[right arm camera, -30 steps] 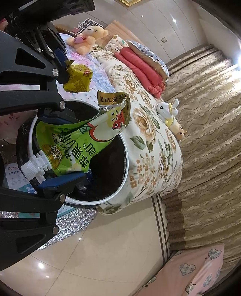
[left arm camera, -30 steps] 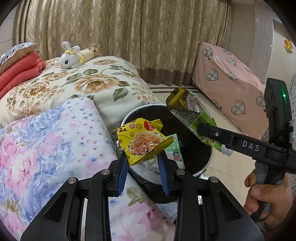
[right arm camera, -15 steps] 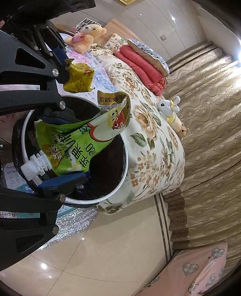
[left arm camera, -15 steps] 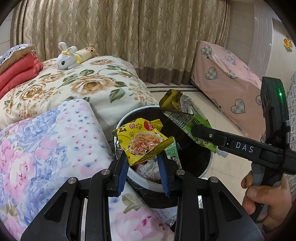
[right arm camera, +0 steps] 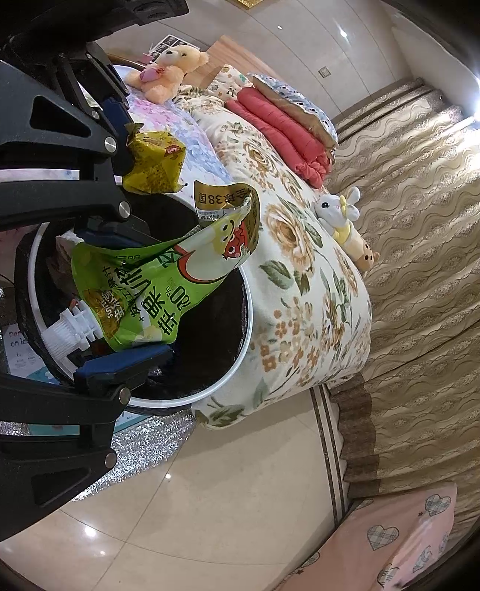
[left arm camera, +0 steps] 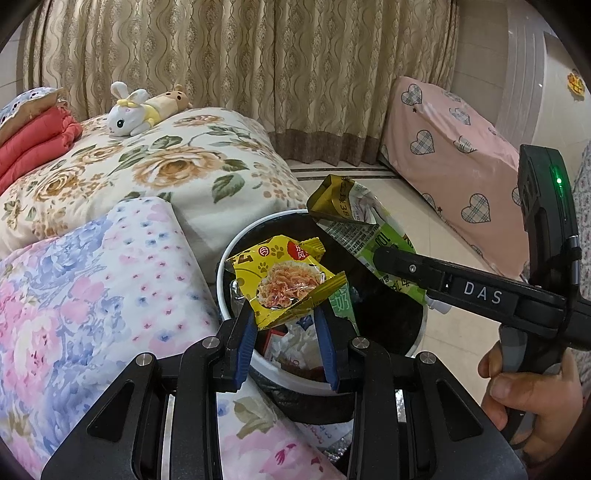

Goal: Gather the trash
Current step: 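Lower the snack bag and pouch into the bin opening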

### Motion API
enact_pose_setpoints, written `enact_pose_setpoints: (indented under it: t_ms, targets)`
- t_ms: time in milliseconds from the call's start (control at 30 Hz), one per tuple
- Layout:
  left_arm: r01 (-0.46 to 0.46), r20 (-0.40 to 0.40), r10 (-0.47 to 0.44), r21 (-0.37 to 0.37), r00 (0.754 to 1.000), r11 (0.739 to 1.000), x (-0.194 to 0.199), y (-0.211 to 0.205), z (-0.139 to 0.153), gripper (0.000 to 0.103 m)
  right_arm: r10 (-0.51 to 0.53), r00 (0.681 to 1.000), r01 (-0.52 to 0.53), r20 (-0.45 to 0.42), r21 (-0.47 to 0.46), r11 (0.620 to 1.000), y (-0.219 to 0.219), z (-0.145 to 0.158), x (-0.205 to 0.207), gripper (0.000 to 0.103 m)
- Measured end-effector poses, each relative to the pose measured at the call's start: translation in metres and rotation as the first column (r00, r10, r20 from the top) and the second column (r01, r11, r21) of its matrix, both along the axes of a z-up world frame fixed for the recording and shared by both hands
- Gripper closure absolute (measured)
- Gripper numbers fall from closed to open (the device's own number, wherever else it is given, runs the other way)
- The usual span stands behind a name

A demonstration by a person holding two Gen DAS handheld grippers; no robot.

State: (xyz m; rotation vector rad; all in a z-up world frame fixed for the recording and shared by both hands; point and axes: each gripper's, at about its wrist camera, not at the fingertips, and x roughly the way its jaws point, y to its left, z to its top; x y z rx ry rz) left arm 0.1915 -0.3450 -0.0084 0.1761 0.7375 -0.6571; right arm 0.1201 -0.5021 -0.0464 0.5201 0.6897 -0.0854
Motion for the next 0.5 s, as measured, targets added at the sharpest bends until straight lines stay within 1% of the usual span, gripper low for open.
enact_pose_setpoints:
  t_ms: [500]
  targets:
    - [0.009,0.006,-0.009,0.017,1.0,1.0,0.005,-0.013,0.001,0.074,-0.005,1.0,0.005,-0.011,0.016,1.0,-0.007,-0.005,0.008,0.055]
